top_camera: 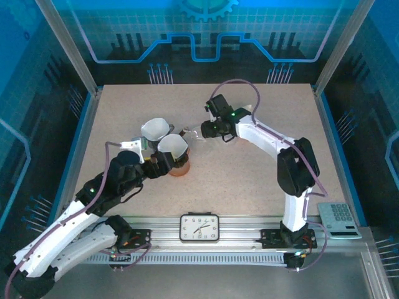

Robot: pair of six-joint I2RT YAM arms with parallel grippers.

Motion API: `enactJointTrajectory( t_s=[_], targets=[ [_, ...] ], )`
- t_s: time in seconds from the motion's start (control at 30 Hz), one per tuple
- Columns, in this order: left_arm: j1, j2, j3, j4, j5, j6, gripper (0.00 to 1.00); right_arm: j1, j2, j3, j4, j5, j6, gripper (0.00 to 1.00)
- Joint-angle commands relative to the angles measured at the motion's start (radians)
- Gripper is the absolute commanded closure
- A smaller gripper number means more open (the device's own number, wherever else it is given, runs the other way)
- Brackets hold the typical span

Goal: Place the coffee filter in the dripper

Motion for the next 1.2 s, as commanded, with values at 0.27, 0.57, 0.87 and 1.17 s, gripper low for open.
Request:
enactJointTrajectory(
  t_s=[0.27, 0.57, 0.87, 1.17],
  targets=[
    [0.007, -0.025, -0.014, -0.026, -0.035, -0.021, 0.01, -0.007, 0.095, 0.079, -0.041, -0.026, -0.026, 0.62],
    [0.006, -0.029, -0.016, -0.026, -0.035, -0.019, 0.01, -0.006, 0.085, 0.055, -0.040, -0.024, -0.032, 0.83],
    [0.007, -0.037, -0.019, -0.029, -0.040, -0.022, 0.01, -0.006, -0.016, -0.051, -0.022, 0.024, -0.026, 0.94],
    [0.006, -0.038, -0.025, -0.015, -0.043, -0.024, 0.01, -0.001, -0.246, -0.284, -0.016, 0.087, 0.004, 0.98]
  ],
)
